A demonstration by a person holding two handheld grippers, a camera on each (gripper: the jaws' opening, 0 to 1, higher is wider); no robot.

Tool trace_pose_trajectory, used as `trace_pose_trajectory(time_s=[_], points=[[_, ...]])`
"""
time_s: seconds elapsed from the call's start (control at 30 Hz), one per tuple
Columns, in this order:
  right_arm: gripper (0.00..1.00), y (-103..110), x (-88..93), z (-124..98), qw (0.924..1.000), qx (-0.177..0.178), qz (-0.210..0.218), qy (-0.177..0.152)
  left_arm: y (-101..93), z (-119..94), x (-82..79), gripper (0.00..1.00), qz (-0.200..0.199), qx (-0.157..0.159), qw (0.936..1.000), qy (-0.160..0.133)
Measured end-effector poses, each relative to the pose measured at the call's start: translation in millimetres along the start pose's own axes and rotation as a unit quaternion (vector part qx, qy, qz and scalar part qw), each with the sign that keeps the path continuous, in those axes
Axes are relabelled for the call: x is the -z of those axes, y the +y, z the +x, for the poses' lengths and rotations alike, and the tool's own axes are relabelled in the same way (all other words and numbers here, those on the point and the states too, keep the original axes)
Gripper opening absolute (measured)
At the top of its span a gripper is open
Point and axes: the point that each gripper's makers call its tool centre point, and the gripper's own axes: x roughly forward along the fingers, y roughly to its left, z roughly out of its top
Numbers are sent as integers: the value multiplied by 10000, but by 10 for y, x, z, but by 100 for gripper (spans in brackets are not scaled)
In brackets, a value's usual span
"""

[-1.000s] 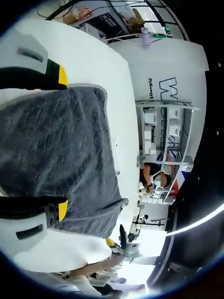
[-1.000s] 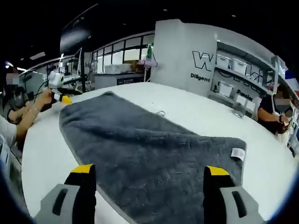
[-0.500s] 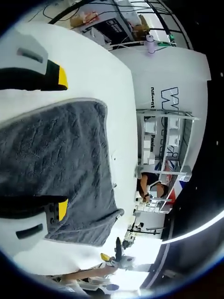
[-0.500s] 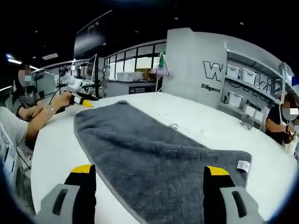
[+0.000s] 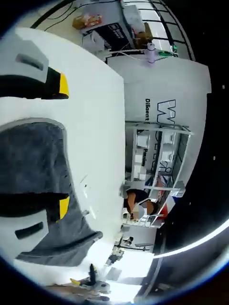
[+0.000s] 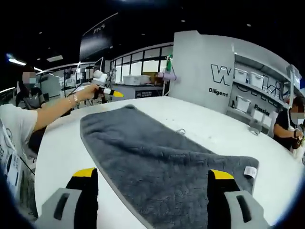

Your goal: Fold the towel on the table until its edges align and the towel forms a compact rectangular stack.

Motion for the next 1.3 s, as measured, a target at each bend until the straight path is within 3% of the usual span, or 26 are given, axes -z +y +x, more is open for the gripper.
trace_pose_trajectory(time_s=[0.07,0.13,0.2,0.3,0.4,0.5,0.63,0.77,0.87,1.07,1.2,1.3], points=[[99,39,-28,1,9998,-119,85,-94,121,166,-43,78,-290,-26,9995,-117],[99,62,-40,3,9997,-179,100,-129,193,257,8,73,-218,-110,9997,-2],[99,73,-31,16,9997,-192,78,-105,322,337,149,69,67,-338,9988,348],[99,68,-6,25,9998,-186,82,-50,422,399,266,66,532,-518,9952,635],[99,68,-11,18,9998,-185,95,-69,397,459,371,57,879,-399,9917,849],[99,66,-16,15,9997,-182,111,-96,443,533,394,49,860,-393,9918,855],[99,71,2,24,9997,-189,112,-61,405,559,487,26,1066,-319,9882,1054],[99,86,-1,18,9997,-206,101,-75,453,575,611,23,1318,-377,9815,1339],[99,81,-11,7,9997,-191,106,-102,409,557,616,9,1439,-316,9807,1284],[99,74,-6,3,9997,-181,112,-95,453,540,523,6,1825,-486,9733,1307],[99,56,-25,-1,9997,-178,102,-102,526,498,425,6,1706,-754,9756,1159],[99,57,-35,-6,9997,-183,109,-124,606,452,442,6,1681,-989,9731,1223]])
